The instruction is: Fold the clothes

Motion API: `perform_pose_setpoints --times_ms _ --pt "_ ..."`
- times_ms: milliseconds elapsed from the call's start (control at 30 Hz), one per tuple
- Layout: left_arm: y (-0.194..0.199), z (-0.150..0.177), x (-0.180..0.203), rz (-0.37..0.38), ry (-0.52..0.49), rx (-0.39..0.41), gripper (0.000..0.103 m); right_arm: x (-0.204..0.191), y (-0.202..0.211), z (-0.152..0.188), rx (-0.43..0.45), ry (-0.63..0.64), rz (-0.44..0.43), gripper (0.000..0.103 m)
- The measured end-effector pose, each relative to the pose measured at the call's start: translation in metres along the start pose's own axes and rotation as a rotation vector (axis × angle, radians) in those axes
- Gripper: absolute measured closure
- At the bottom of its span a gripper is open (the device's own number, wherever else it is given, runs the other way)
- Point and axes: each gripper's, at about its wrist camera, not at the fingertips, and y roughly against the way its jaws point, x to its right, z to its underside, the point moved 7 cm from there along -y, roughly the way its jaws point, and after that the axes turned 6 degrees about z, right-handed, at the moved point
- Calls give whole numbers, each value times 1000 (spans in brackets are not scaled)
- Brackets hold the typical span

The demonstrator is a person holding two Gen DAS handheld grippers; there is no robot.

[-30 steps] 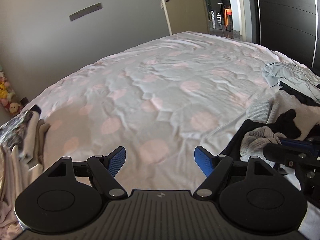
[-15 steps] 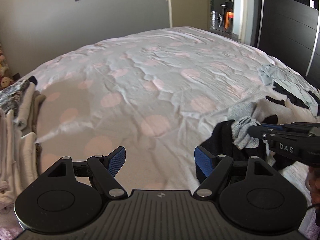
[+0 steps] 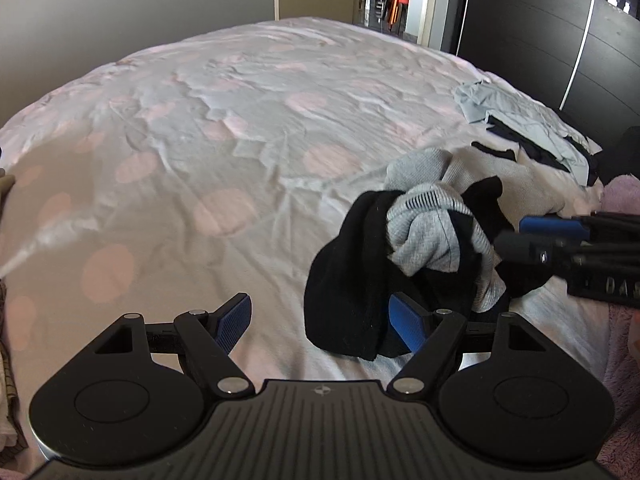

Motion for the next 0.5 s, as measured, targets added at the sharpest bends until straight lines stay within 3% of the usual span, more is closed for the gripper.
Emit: perform_pose_setpoints --times_ms 133,233,267,333,433,500 --pt "-16 3 2 18 29 -31 29 -5 -13 18 -64 26 -21 48" --pt "-28 1 7 41 40 -42 34 -8 -24 26 -94 54 -14 51" --pt "-32 1 8 49 49 -49 41 -8 -26 28 -101 59 -11 54" --pt "-42 0 9 72 79 -64 54 -6 -30 28 -106 57 -4 76" --pt "-50 0 4 103 151 -79 84 -2 -31 26 -94 48 4 86" --pt "-47 -3 0 98 166 -64 92 0 -29 23 -75 48 16 93"
